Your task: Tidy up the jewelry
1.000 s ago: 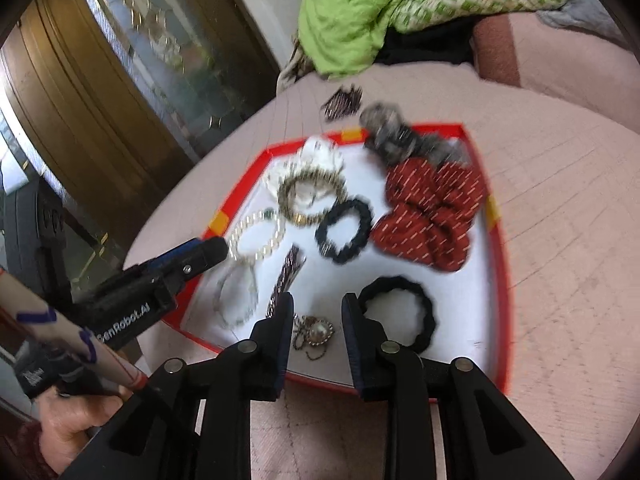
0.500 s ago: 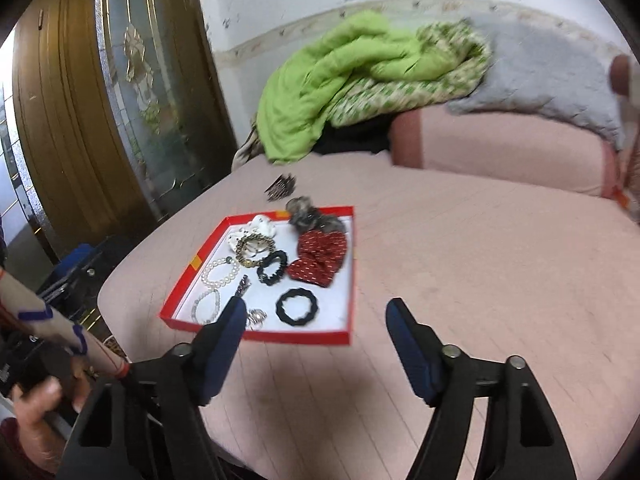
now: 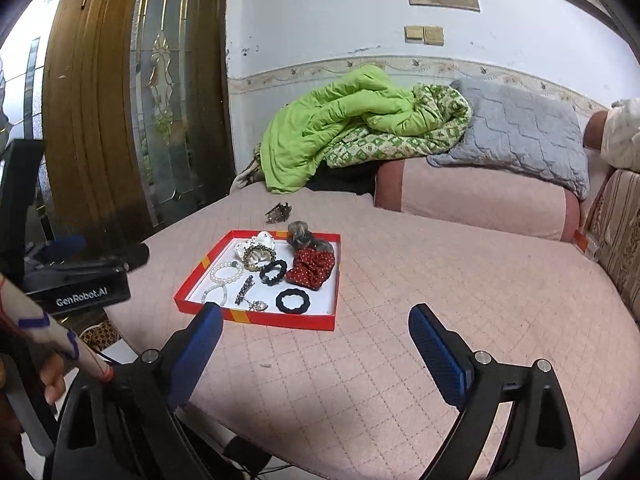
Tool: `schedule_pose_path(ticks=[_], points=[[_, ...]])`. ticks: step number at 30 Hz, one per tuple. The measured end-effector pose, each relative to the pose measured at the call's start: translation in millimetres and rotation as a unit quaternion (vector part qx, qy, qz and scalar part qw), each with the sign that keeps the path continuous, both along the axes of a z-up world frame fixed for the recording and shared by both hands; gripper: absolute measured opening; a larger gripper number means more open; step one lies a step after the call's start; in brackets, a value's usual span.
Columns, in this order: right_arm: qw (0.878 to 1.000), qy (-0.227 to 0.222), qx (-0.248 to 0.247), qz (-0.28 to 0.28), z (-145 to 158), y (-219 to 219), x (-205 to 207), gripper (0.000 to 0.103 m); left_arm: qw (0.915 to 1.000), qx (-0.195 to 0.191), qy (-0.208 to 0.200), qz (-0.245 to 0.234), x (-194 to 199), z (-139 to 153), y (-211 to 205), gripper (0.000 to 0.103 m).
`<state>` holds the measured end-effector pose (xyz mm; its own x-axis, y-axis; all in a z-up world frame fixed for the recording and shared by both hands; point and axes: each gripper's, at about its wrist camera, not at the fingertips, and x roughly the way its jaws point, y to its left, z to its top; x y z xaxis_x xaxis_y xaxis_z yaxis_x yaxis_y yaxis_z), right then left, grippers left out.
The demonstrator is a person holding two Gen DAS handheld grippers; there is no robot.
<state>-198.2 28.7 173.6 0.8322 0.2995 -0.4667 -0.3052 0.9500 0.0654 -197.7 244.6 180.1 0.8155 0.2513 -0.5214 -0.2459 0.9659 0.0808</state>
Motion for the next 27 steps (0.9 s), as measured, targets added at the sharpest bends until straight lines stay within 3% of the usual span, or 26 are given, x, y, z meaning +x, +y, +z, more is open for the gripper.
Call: schedule_pose_path(ticks=[13,27], points=[[0.999,0.012,-0.022,0.032,-9.7,22.3,-1.3,0.097,0.9990,0.001,0.010,0.043,5.0,-11.8,14.6,0.103],[0.998,0.027,-0.030,0.041,-17.4,28.0,0.8,0.097,0.9986,0.007,0.011,0.050,5.5,-18.4,15.2,0.103]])
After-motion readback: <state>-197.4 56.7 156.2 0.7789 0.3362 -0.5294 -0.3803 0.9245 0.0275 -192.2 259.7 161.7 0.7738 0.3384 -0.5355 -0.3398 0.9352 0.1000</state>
